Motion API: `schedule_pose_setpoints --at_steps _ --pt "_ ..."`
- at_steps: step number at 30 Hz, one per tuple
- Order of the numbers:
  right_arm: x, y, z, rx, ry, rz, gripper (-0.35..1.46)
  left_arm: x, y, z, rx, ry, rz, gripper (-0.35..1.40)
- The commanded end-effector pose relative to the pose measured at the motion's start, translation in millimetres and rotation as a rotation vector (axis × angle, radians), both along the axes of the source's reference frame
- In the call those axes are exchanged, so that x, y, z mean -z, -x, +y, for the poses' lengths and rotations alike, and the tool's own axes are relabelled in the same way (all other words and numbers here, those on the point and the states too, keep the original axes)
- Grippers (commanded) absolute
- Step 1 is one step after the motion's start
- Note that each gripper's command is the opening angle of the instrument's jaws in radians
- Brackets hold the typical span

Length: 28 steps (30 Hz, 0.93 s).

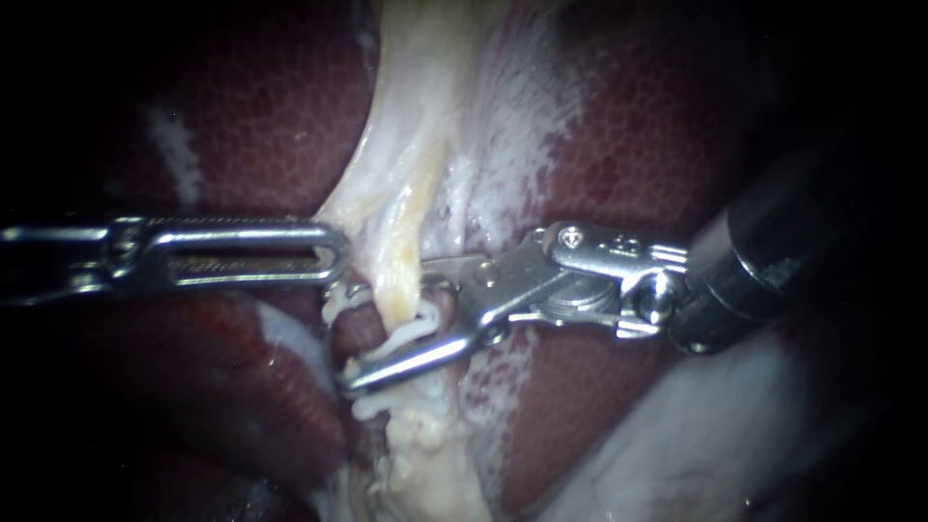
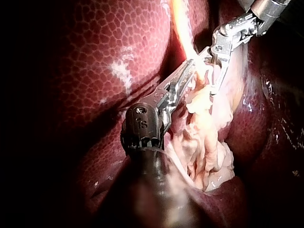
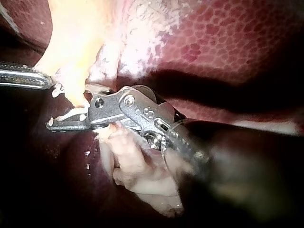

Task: Clipping third clip left tube

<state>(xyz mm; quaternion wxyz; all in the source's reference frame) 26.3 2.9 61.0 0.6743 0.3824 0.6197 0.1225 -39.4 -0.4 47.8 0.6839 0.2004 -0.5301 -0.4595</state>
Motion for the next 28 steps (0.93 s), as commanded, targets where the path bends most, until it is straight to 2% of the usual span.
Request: schedule_pose_setpoints --at_steps 1,2,4,5,11,28 --pt "-0.2 0.1 0.0 -0.001 0.0 0.0 0.39 0.0 0.0 0.0 0.0 0.0 0.0 -0.35" --pt "-0.4 0.4 0.1 0.001 0.0 0.001 0.15 0.0 0.0 0.0 0.0 0.0 0.0 -0.35" --pt "-0.7 0.9 0.3 0.002 -0.061 -0.02 -0.26 -0.1 0.0 0.0 0.0 0.0 0.0 -0.35" --pt "-1.0 1.2 0.5 0.004 -0.067 -0.021 -0.35 -0.1 0.0 0.0 0.0 0.0 0.0 -0.35" --pt "-2.0 1.5 0.8 0.005 -0.064 -0.021 -0.35 -0.1 0.0 0.0 0.0 0.0 0.0 -0.35" --pt "-2.0 1.5 0.1 0.008 -0.072 -0.023 -0.35 -0.1 0.2 0.0 0.001 0.0 0.001 -0.35"
